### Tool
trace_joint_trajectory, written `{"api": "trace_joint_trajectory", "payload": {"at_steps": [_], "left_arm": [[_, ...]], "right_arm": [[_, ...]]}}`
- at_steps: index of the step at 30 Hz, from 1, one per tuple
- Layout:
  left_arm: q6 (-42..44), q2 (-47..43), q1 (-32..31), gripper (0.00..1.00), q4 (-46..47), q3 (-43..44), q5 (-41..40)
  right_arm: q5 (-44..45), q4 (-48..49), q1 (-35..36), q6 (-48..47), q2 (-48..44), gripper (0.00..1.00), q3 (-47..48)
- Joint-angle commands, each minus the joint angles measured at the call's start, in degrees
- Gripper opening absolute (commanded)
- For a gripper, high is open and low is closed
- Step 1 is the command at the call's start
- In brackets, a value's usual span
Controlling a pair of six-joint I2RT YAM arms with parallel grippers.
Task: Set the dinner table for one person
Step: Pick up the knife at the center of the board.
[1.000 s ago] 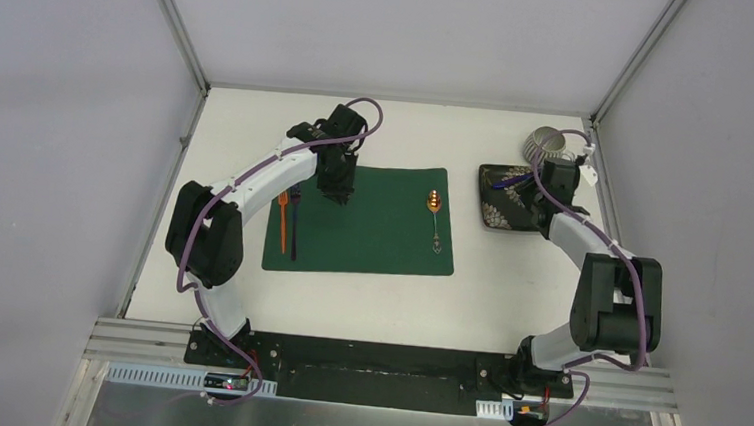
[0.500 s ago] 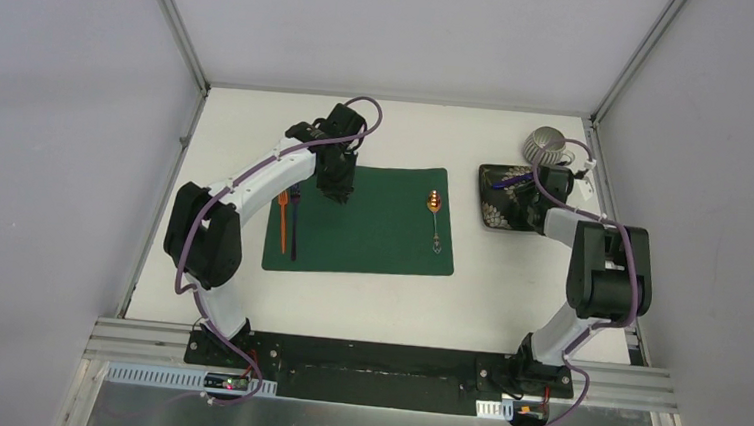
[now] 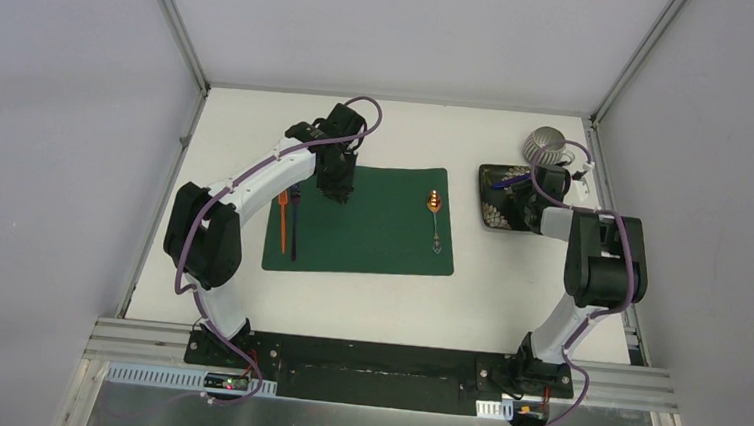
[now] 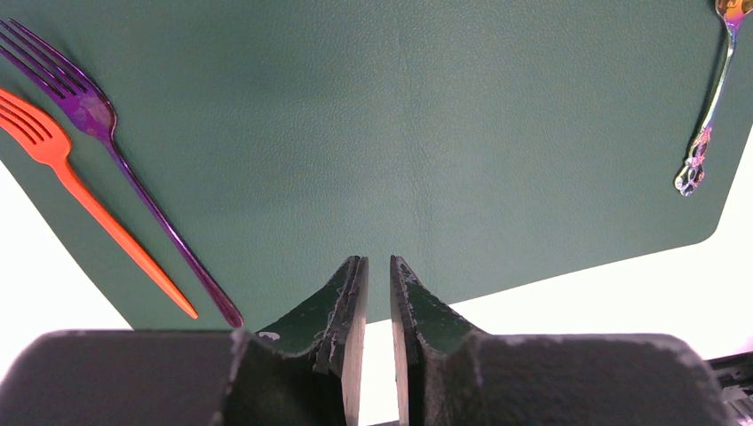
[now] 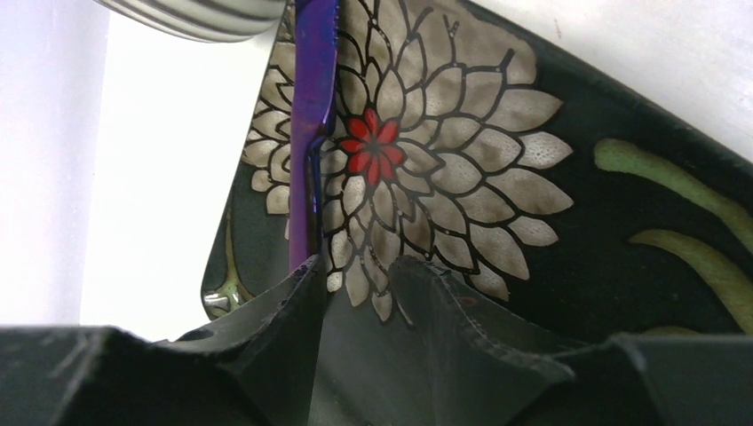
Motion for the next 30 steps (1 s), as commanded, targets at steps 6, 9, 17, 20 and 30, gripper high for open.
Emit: {"api": "trace_joint_trajectory", "payload": {"at_steps": [6,9,17,20,30], "left_arm": [[0.0,-2.45,-0.68,0.17,-0.42,0.81,-0.44],[-0.12,-2.28,-0.7,0.17,-0.42,0.86,-0.3],[-0.19,-1.89,-0.7,0.17,-0.4,0.99,-0.04],[-0.1,-1.71,-0.7,0.17,-0.4,0.99,-0.17],[-0.24,-1.44,-0.78,0.17,-0.45,0.99,-0.08]], "right_arm": [[-0.85,11.94,-0.48,4.65,0.86,0.51,-3.13],[-1.46,13.28,-0.49,5.22,2.0,0.55,-3.33],[-2.49,16.62,-0.45,6.62,6.73,0.56,-2.35],[-2.87,17.19,-0.49,7.31,8.06,0.56,-1.82],[-3.81,18.1,-0.48,7.4,11.08,0.52,0.12]]}}
